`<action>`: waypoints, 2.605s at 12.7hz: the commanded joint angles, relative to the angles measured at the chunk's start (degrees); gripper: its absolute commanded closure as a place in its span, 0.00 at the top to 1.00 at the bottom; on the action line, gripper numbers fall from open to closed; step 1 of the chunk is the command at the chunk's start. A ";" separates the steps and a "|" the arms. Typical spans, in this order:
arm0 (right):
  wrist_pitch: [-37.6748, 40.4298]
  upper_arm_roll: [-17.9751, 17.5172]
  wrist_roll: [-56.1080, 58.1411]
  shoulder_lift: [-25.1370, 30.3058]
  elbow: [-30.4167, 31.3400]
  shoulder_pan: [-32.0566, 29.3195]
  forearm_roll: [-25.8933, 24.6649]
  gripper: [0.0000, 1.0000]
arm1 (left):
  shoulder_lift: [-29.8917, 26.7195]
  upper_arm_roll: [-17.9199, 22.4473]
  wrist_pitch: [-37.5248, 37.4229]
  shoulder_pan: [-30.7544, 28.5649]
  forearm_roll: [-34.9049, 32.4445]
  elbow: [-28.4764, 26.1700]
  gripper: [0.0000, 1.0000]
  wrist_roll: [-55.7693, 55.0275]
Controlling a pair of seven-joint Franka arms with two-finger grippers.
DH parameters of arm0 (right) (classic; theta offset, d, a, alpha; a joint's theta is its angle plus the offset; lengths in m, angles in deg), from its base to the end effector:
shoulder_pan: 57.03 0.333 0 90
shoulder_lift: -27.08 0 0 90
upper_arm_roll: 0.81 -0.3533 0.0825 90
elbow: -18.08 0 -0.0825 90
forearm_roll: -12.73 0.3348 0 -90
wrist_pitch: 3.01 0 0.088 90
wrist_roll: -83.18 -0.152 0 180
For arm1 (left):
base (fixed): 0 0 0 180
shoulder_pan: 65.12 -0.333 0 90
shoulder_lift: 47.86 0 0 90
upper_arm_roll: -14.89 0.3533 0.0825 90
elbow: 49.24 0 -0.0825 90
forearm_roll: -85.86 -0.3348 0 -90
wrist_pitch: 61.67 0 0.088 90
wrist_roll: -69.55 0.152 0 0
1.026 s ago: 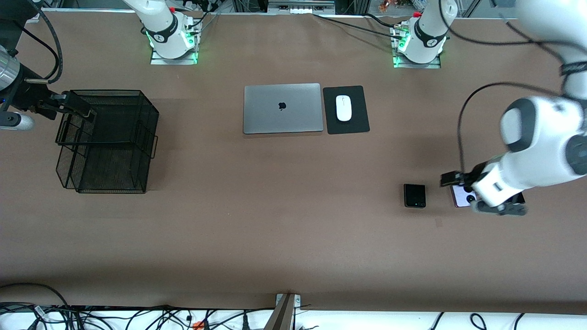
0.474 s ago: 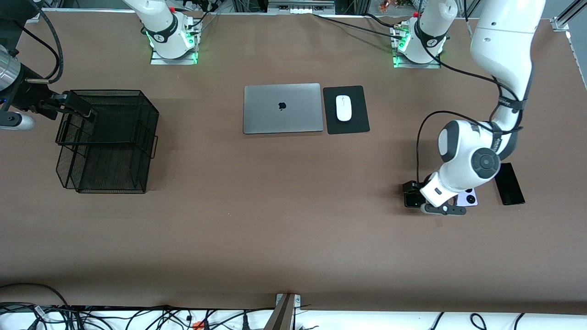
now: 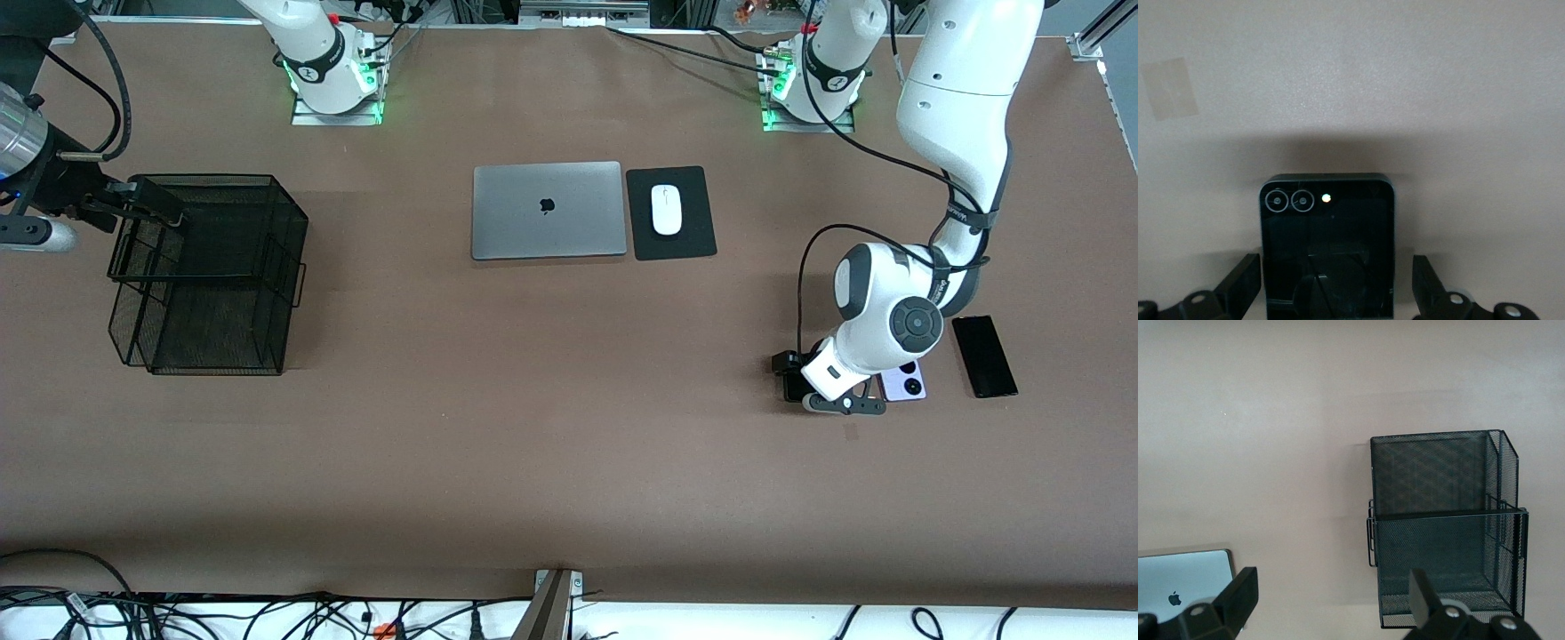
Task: Place phones with both arms
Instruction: 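Lower the left gripper and grasp the small black flip phone, then carry the black phone beside the laptop and release it with the left gripper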
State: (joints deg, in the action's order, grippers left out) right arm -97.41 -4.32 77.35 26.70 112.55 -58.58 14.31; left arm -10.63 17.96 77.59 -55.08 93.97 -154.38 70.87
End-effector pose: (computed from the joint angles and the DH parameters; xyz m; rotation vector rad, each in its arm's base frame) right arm 0.5118 0.0214 0.5870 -3.1124 0.1086 0.0151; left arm 0.6236 -0.0832 0.1936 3.0855 -0.0695 -0.0845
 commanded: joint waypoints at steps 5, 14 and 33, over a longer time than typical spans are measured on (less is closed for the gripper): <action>0.27 0.08 -0.32 0.56 0.01 0.15 0.80 1.00 | 0.64 0.27 0.40 0.07 1.04 0.29 1.00 -0.18; 0.44 0.08 -0.32 0.56 0.01 0.15 0.80 1.00 | -3.90 0.18 -1.78 -0.20 1.13 1.61 0.38 -1.31; 0.44 0.08 -0.41 0.47 0.01 0.15 0.80 1.00 | 23.22 0.18 -9.20 35.04 1.21 46.61 0.31 -49.13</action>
State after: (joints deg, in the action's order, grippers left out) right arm -97.41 -4.30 77.34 26.70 112.55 -58.47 14.33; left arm 9.87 15.57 66.63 -22.73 94.03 -111.26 22.45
